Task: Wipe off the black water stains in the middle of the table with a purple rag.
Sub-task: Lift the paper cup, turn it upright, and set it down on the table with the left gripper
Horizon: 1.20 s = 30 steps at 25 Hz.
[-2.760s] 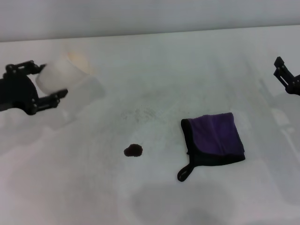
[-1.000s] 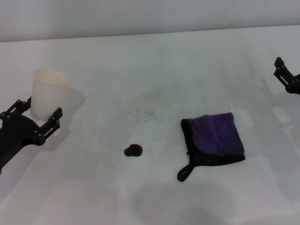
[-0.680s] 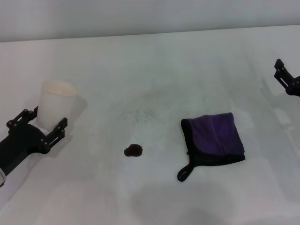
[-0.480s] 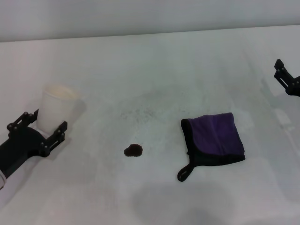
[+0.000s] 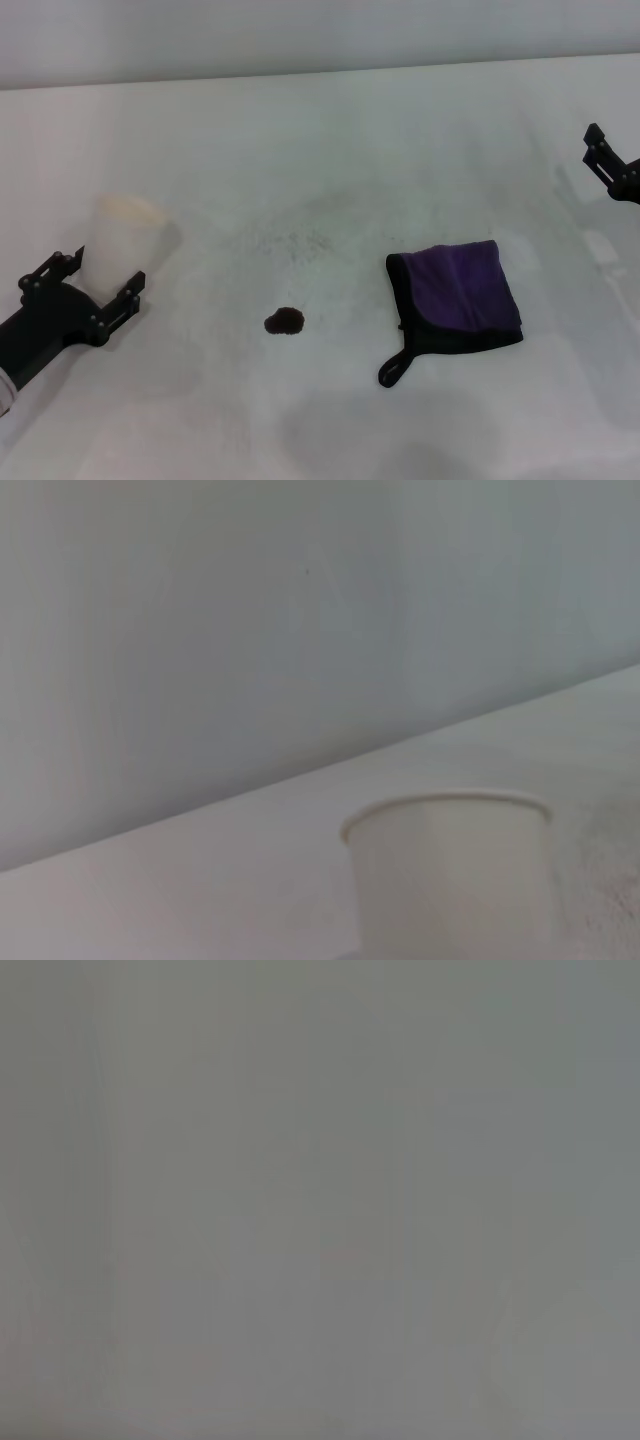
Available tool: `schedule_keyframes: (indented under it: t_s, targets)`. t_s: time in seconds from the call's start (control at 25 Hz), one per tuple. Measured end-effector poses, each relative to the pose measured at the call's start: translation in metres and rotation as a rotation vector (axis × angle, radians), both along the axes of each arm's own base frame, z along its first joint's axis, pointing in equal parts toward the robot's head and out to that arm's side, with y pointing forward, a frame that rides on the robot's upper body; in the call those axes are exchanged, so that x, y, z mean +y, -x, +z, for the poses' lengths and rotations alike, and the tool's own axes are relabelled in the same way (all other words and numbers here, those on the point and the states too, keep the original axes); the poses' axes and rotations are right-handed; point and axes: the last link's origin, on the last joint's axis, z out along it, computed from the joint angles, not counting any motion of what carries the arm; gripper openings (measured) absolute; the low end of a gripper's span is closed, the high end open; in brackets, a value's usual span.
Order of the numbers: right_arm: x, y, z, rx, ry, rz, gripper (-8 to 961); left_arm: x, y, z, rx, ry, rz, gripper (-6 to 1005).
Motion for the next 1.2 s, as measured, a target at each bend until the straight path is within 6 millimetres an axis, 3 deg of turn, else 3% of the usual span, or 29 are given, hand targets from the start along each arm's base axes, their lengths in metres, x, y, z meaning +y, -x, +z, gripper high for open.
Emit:
schedule_keyframes:
  t_s: [0.56,1.0,1.2]
  targets:
    - [0.0,-0.003,-0.001,-0.006,0.012,-0.023,850,-0.014,0.009,-0.005,0.018,0.006,0.027,741]
    - [0.0,-0.003,-0.001,-0.007,0.012,-0.023,850,-0.014,0.009,-0.002,0.031,-0.011,0.013,762]
    - [0.0,-0.004,-0.001,-0.006,0.012,-0.025,850,-0.013,0.009,-0.002,0.039,-0.012,0.006,874]
